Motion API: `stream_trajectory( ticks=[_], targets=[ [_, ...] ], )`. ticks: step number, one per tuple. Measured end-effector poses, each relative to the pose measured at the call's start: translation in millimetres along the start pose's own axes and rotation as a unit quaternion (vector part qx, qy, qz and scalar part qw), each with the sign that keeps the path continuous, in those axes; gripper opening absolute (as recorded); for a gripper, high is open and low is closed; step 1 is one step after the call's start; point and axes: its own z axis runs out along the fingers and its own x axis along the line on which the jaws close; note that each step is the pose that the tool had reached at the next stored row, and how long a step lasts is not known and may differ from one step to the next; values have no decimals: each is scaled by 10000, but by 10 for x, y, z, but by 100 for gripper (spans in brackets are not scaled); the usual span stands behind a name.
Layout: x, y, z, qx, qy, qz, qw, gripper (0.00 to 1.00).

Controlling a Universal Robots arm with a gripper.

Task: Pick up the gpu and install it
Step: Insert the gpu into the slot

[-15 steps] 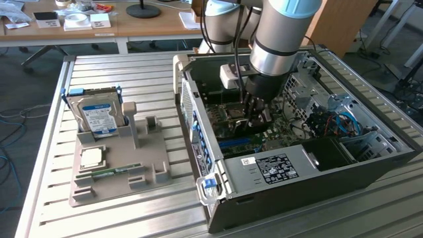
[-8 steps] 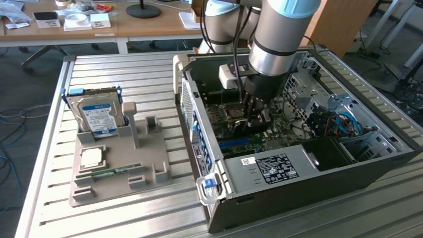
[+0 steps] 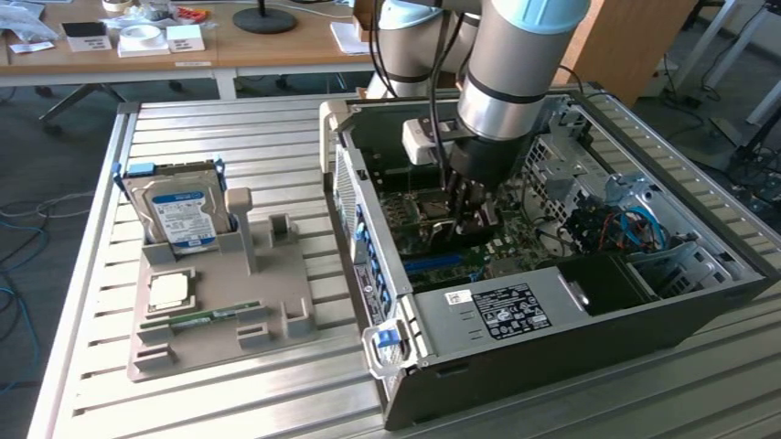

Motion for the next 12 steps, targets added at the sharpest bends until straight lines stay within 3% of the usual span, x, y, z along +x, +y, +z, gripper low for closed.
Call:
stream_trajectory(
  ticks=[12],
  targets=[
    [0,1,26,0,6,0,10000,27]
  ],
)
